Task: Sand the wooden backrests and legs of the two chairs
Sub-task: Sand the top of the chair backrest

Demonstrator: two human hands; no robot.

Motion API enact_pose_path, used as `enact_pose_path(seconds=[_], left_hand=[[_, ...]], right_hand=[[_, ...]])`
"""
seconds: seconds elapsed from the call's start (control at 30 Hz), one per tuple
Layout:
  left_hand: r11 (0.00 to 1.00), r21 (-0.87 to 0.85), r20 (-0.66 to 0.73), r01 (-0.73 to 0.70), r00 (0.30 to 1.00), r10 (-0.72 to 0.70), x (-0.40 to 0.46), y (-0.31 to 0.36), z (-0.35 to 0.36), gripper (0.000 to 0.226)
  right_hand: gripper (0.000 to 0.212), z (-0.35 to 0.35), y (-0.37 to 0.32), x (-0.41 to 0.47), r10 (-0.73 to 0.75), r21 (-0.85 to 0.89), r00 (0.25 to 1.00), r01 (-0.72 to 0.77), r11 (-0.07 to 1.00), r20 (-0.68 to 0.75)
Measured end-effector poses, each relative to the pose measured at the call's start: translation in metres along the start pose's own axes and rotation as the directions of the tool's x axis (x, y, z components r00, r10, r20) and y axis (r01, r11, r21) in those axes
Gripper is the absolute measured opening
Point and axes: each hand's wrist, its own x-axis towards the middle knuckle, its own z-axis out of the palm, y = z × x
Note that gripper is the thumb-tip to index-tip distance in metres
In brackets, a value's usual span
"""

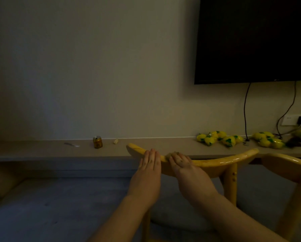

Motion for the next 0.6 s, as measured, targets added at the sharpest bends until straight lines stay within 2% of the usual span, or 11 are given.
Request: enact_pose_path(seconds=[0.07,0.13,0.37,0.6], left_hand=[[1.0,-0.015,0.001,0.009,1.0,-0.009,-0.001,0.0,-0.002,0.094],[1.0,-0.004,0.009,0.005,1.0,-0.005,-0.001,0.0,-0.005,0.091],[1.0,0.013,0.023,0.004,1.0,-0.005,0.0,0.002,-0.003,0.09],[1.0,0.002,0.022,0.007,1.0,-0.007,-0.001,0.001,-0.002,0.089]], right_hand=[[0.077,0.003,-0.01,0.009,-0.071,0.0,0.997,0.071,0.997,0.014],[0.077,0.001,-0.006,0.009,-0.079,0.007,0.997,0.079,0.997,0.023],[0.076,-0.012,0.033,-0.025,0.164,0.055,0.986,-0.163,0.985,-0.019],[0.075,-0.004,0.011,-0.007,0.006,0.033,1.0,-0.006,0.999,0.0]])
